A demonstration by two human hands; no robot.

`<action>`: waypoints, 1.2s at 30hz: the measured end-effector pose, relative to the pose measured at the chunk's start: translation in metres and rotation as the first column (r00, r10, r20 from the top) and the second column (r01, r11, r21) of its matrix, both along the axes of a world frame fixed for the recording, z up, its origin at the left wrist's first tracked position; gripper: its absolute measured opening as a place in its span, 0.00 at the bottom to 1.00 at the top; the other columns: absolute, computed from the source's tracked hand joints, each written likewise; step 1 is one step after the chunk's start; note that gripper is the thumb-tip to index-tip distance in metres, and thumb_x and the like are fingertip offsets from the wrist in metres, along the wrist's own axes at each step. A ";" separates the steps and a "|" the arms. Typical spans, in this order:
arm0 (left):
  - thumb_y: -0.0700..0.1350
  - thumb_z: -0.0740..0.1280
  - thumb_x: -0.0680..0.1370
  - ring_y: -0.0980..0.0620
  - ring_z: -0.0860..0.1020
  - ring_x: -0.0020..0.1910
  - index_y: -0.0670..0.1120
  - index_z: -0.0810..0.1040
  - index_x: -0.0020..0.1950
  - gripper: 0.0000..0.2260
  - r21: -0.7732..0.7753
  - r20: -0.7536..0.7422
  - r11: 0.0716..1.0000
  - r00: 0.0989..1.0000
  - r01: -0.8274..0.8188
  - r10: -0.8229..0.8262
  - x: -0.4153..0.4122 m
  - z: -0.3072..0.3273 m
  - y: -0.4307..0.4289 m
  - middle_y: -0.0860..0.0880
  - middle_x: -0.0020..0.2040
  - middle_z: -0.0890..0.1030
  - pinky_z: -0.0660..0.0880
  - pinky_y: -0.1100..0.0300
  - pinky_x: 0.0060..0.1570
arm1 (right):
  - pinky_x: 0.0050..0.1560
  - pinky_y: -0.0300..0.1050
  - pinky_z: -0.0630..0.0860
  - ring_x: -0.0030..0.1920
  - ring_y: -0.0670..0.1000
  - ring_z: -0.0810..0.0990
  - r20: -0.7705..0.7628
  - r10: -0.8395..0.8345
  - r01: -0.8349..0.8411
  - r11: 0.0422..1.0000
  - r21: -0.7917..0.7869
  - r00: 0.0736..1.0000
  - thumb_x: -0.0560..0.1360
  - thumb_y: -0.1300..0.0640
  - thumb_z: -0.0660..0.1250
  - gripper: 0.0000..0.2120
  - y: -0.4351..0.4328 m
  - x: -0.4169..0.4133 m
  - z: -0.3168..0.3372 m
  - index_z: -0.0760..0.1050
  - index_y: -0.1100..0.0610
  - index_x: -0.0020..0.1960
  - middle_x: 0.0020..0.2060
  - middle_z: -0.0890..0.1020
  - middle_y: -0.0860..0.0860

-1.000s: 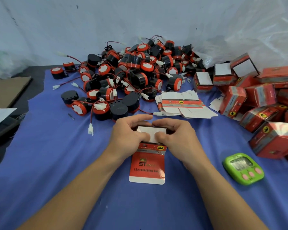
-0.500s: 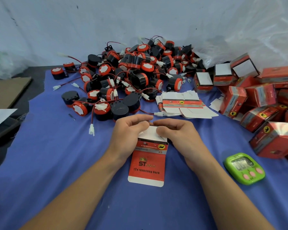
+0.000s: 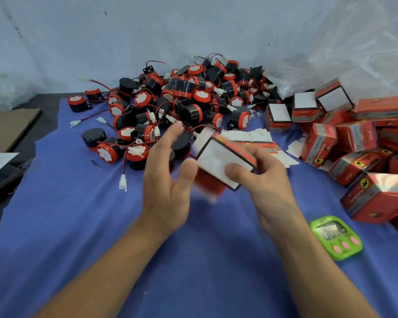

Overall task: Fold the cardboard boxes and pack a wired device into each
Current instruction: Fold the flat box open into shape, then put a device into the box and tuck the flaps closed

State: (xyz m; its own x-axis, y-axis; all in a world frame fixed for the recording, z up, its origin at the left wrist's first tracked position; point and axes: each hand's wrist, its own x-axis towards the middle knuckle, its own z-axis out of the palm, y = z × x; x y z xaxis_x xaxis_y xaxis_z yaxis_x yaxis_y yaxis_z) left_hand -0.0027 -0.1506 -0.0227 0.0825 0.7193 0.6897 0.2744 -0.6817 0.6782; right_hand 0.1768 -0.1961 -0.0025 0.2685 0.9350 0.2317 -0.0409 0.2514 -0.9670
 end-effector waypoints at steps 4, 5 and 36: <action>0.63 0.58 0.82 0.60 0.69 0.75 0.61 0.67 0.76 0.22 -0.237 0.205 0.963 0.975 0.129 -0.080 0.001 -0.001 0.003 0.61 0.75 0.72 0.68 0.67 0.68 | 0.66 0.36 0.69 0.71 0.44 0.73 0.427 -0.347 0.236 0.927 0.292 0.835 0.66 0.69 0.74 0.20 0.001 0.001 -0.002 0.77 0.48 0.49 0.68 0.76 0.41; 0.63 0.58 0.81 0.61 0.71 0.73 0.61 0.69 0.74 0.22 -0.285 0.252 0.945 0.964 0.160 -0.087 0.002 -0.001 0.005 0.60 0.74 0.73 0.69 0.67 0.68 | 0.68 0.36 0.66 0.74 0.47 0.69 0.560 -0.354 0.220 0.930 0.295 0.749 0.65 0.71 0.72 0.20 0.002 -0.003 -0.007 0.77 0.48 0.48 0.71 0.75 0.43; 0.53 0.74 0.75 0.43 0.69 0.71 0.49 0.68 0.78 0.34 -0.034 -0.683 0.863 0.642 -0.505 0.349 -0.028 -0.012 0.052 0.47 0.70 0.74 0.68 0.46 0.66 | 0.70 0.43 0.73 0.71 0.34 0.69 0.368 -0.301 0.298 0.952 0.065 0.880 0.70 0.58 0.75 0.14 -0.010 -0.020 -0.010 0.85 0.37 0.40 0.64 0.80 0.34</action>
